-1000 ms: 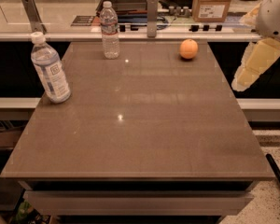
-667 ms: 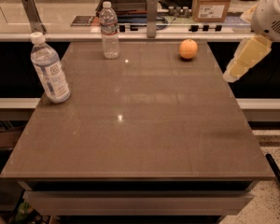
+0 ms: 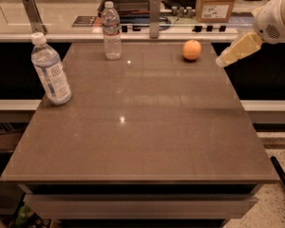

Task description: Move orange near blue plastic bottle

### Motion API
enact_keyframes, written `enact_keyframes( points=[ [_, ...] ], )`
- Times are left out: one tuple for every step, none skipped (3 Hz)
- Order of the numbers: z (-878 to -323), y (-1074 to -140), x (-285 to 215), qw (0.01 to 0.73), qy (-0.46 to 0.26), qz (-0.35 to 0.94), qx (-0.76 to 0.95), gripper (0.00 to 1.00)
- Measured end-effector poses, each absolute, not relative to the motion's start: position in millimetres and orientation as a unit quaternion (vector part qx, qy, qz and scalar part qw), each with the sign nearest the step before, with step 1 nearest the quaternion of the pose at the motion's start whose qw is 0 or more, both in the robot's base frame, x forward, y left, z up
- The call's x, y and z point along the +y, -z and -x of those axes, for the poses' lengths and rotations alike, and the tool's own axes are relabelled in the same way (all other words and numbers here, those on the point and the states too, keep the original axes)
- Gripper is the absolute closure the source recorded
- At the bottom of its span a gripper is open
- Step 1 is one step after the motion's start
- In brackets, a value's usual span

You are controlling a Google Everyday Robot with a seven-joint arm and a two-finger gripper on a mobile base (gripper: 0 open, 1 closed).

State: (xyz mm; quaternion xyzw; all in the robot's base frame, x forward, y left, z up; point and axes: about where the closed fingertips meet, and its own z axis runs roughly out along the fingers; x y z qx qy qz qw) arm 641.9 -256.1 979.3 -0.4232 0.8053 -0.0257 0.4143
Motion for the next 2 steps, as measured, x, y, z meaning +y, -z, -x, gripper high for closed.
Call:
enact_keyframes(
  points=[
    [-677, -973, -257, 0.452, -0.001, 0.387, 0.804, 0.00],
    [-704, -965, -253, 0.466, -0.022, 0.365, 0.806, 0.00]
  ],
)
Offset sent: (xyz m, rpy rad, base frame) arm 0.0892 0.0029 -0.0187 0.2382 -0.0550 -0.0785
